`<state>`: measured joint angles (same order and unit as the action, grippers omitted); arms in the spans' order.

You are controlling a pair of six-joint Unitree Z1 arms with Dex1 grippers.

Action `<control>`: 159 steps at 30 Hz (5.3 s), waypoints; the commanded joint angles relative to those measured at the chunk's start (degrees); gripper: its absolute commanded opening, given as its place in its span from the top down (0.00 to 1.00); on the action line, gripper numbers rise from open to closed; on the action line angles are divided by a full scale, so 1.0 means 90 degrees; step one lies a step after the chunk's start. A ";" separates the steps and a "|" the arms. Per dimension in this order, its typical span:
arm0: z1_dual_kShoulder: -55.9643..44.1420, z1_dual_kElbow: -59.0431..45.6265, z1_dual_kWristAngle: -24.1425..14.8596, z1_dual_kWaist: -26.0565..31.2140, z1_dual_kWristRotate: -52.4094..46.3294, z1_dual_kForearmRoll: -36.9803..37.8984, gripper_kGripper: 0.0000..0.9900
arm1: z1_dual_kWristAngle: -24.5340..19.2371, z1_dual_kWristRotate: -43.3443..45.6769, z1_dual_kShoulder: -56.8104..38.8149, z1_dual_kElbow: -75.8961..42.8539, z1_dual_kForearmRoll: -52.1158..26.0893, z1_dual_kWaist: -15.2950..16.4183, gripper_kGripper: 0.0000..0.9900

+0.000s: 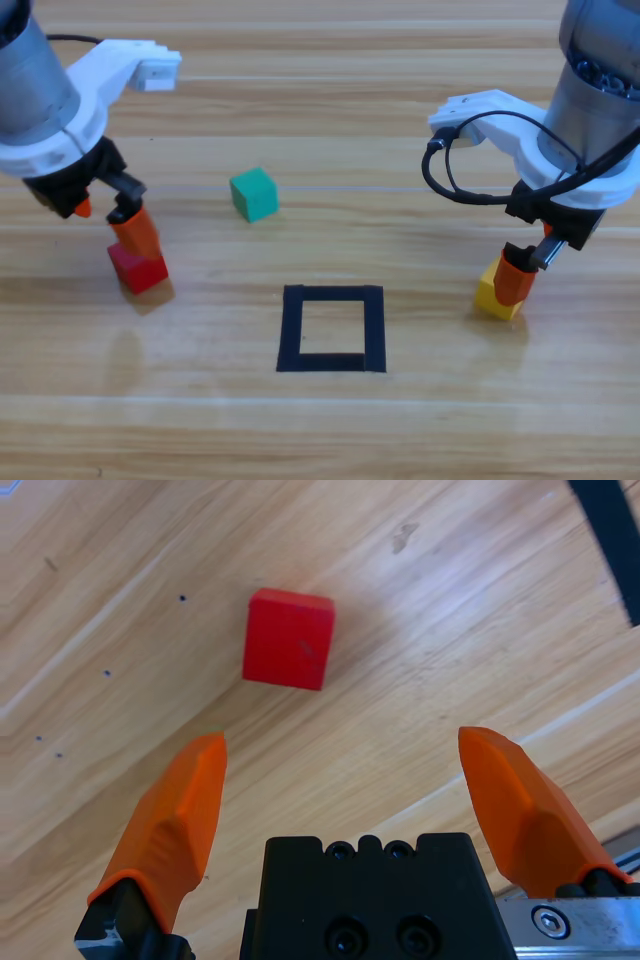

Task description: Stack the blocks in the rectangular block: red at the bottom, yellow in the middle, green on top

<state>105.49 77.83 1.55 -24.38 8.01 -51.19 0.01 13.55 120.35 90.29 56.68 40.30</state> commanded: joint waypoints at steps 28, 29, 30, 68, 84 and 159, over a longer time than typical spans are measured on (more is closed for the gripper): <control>0.1629 0.0766 -0.0700 -0.0104 0.0243 -0.0328 0.00 | 0.0078 0.0144 0.1520 0.0612 0.0059 -0.0122 0.32; 0.1658 0.0766 -0.0700 -0.0124 0.0243 -0.0328 0.00 | 0.0078 0.0154 0.1530 0.0622 0.0069 -0.0122 0.46; 0.1697 0.0776 -0.0690 -0.0143 0.0243 -0.0328 0.00 | 0.0078 0.0154 0.1520 0.0622 0.0069 -0.0122 0.60; 0.2381 0.1303 -0.0602 -0.0299 0.0282 -0.0552 0.32 | 0.0283 -0.3527 0.1227 0.1735 0.0626 -0.0015 0.98; 0.2498 0.1430 -0.0622 -0.0290 0.0184 -0.0552 0.74 | 0.0429 -0.3234 0.1149 0.1452 0.0518 -0.0093 0.98; 0.4129 0.5044 -0.0016 -0.2731 -0.6359 -0.2681 1.00 | 0.0429 -0.2746 0.0817 0.1041 0.0382 -0.0278 0.98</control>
<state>139.63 124.72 0.96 -47.92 -49.44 -75.45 3.04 -11.44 128.80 101.33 61.04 39.59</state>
